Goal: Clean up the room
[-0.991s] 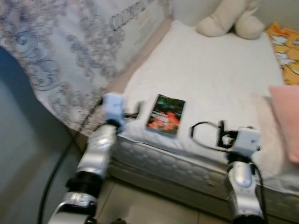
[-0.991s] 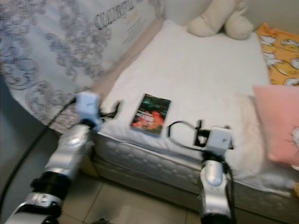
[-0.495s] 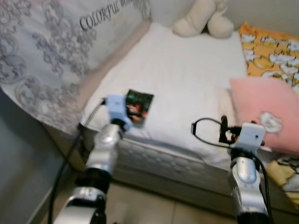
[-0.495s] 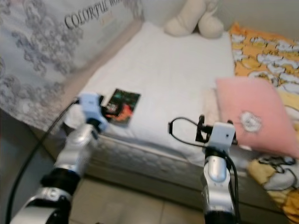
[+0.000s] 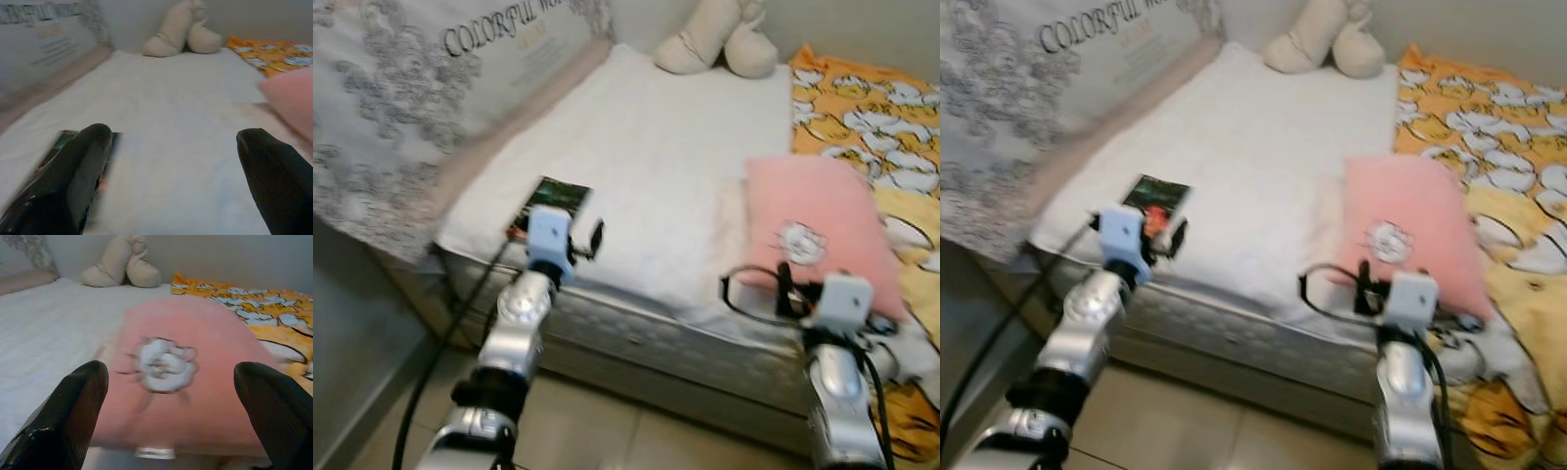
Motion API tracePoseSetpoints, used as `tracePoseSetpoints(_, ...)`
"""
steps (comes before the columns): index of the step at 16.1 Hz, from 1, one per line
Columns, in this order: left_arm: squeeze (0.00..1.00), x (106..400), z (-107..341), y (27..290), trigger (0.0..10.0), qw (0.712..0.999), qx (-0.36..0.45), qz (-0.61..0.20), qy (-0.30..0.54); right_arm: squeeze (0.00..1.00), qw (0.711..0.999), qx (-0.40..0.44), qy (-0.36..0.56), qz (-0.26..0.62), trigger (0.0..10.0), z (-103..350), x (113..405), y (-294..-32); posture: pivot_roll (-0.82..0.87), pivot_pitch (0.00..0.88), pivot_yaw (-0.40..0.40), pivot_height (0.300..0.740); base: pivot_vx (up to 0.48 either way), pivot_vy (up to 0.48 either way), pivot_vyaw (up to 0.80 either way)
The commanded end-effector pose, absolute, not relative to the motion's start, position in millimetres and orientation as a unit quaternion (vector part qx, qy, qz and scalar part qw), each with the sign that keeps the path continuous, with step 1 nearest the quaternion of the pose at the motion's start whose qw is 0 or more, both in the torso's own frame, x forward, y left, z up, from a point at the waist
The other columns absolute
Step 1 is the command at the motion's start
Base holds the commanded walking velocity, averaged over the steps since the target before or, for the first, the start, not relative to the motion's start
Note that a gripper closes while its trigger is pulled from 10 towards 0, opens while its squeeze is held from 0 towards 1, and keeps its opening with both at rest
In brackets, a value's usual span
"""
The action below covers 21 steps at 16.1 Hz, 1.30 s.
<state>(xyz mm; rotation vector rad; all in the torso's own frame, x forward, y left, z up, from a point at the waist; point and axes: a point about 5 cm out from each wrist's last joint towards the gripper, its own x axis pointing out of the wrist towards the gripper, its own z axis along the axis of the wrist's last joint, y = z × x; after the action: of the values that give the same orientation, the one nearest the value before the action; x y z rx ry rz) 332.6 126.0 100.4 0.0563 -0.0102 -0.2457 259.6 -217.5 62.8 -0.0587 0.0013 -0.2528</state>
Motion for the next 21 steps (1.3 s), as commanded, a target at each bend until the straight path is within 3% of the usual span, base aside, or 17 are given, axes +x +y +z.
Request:
tracePoseSetpoints(1,1.0,336,106,118,10.0,0.991,0.034,-0.132,-0.013,1.0,0.991,-0.027,0.015,-0.131,10.0,58,258,-221,0.02,0.0,0.02,0.74,0.0,-0.416,0.0)
tracePoseSetpoints(10,1.0,330,94,110,10.0,0.985,0.023,-0.174,0.002,1.0,0.991,-0.048,0.018,-0.125,10.0,55,252,-218,-0.02,0.0,0.036,0.74,0.263,-0.379,0.0)
tracePoseSetpoints(11,1.0,332,96,108,10.0,0.984,0.048,-0.17,-0.003,1.0,0.99,-0.043,0.028,-0.131,10.0,52,251,-218,-0.03,0.0,0.039,0.74,0.274,0.0,-0.69)
tracePoseSetpoints(12,0.0,334,96,108,10.0,0.985,0.068,-0.161,-0.002,1.0,0.99,-0.045,0.025,-0.129,10.0,53,251,-216,-0.03,0.0,0.042,0.74,0.0,0.0,-0.61)
tracePoseSetpoints(13,0.0,337,97,108,10.0,0.987,0.074,-0.145,-0.001,0.0,0.99,-0.052,0.022,-0.126,10.0,54,253,-215,-0.03,0.0,0.042,0.74,0.0,0.0,0.0)
tracePoseSetpoints(15,0.0,341,107,110,10.0,0.991,0.031,-0.132,-0.016,0.0,0.993,-0.053,0.002,-0.109,10.0,64,263,-207,-0.02,0.0,0.038,0.74,0.15,0.0,0.0)
tracePoseSetpoints(21,0.0,348,117,108,10.0,0.992,0.007,-0.126,-0.028,0.0,0.992,-0.061,-0.022,-0.108,10.0,78,278,-208,0.0,0.0,0.039,0.74,0.48,0.0,0.0)
